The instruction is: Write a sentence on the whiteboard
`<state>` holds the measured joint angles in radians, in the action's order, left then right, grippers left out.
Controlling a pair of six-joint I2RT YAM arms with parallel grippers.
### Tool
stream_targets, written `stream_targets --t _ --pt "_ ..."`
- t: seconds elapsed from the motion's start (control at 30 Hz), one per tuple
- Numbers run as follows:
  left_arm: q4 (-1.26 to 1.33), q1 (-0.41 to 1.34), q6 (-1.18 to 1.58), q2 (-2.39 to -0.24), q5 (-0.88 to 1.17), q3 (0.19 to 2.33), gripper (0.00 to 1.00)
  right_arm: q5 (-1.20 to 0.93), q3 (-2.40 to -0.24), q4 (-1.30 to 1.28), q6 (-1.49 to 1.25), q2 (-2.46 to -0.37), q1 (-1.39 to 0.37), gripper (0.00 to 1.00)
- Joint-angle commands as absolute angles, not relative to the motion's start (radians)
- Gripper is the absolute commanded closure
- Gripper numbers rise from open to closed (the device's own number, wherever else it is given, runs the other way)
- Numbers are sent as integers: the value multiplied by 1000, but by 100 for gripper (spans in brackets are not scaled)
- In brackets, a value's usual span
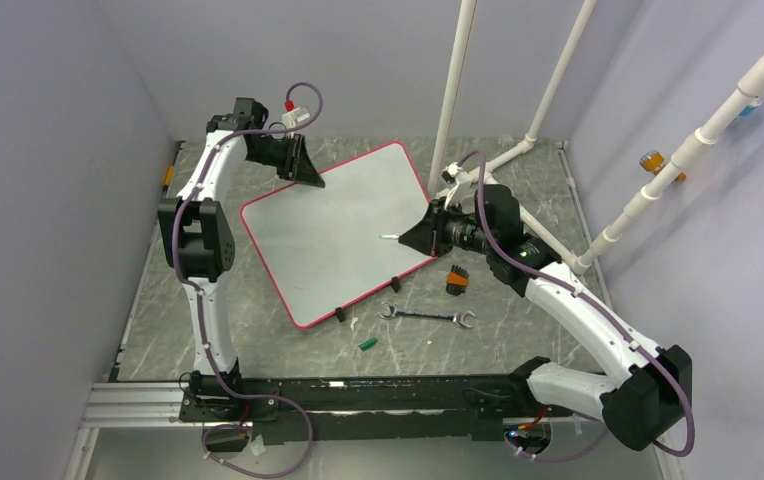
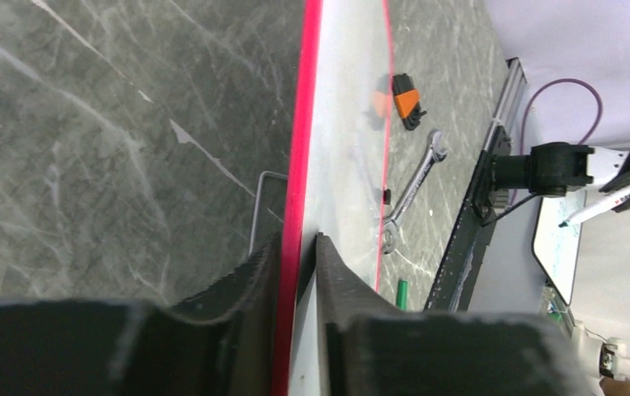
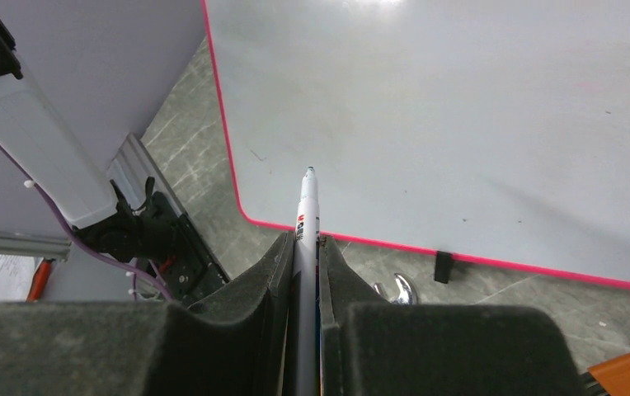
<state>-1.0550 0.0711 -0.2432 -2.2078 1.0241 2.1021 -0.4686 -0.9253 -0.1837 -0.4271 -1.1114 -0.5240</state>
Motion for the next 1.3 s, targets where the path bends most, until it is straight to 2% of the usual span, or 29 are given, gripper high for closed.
stream_targets --t 0.0,0.1,0.2,0.53,0.77,1.03,1.27 --pt "-1057 83 -272 -2170 1064 2089 86 -451 -979 -156 -410 -1113 -536 100" --pt "-1050 94 -271 -2150 1069 2080 96 -450 -969 -145 -412 -1109 -539 100" --pt "-1036 110 -279 -2122 1059 2051 100 -448 -961 -141 -412 -1105 -540 100" --pt "-1017 151 -325 -2039 950 1983 100 -448 -931 -123 -407 -1062 -543 100" --pt "-899 170 -300 -1935 917 1881 100 -423 -881 -50 -399 -1040 -574 100" --pt "-823 187 -295 -1851 901 1809 100 -253 -942 -56 -275 -1060 -733 100" --pt "-787 206 -313 -1815 886 1773 100 -170 -957 -14 -251 -1068 -790 100"
